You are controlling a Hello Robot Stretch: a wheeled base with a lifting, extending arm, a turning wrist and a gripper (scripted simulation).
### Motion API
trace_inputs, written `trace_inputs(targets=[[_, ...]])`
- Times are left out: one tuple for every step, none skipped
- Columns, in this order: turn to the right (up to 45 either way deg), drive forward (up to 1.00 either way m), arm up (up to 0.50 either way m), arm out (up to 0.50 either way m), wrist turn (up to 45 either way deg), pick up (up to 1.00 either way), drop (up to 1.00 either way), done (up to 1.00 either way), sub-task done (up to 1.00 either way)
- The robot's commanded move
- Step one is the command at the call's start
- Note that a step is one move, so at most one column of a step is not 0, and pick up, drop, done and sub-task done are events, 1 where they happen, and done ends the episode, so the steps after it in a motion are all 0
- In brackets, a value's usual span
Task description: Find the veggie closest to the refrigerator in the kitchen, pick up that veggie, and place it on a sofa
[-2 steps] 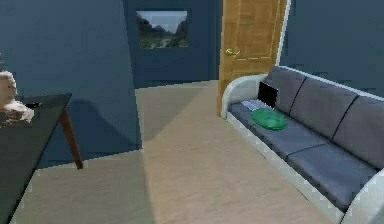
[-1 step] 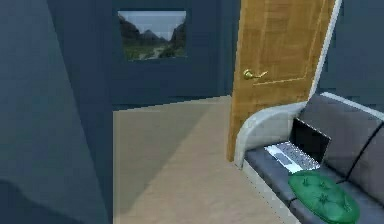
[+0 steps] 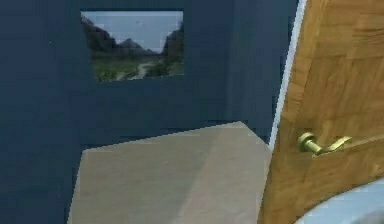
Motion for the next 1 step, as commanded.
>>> trace_inputs(targets=[[-6.0, 0.00, 0.00, 0.00, 0.0, 0.00, 0.00, 0.00, 0.00]])
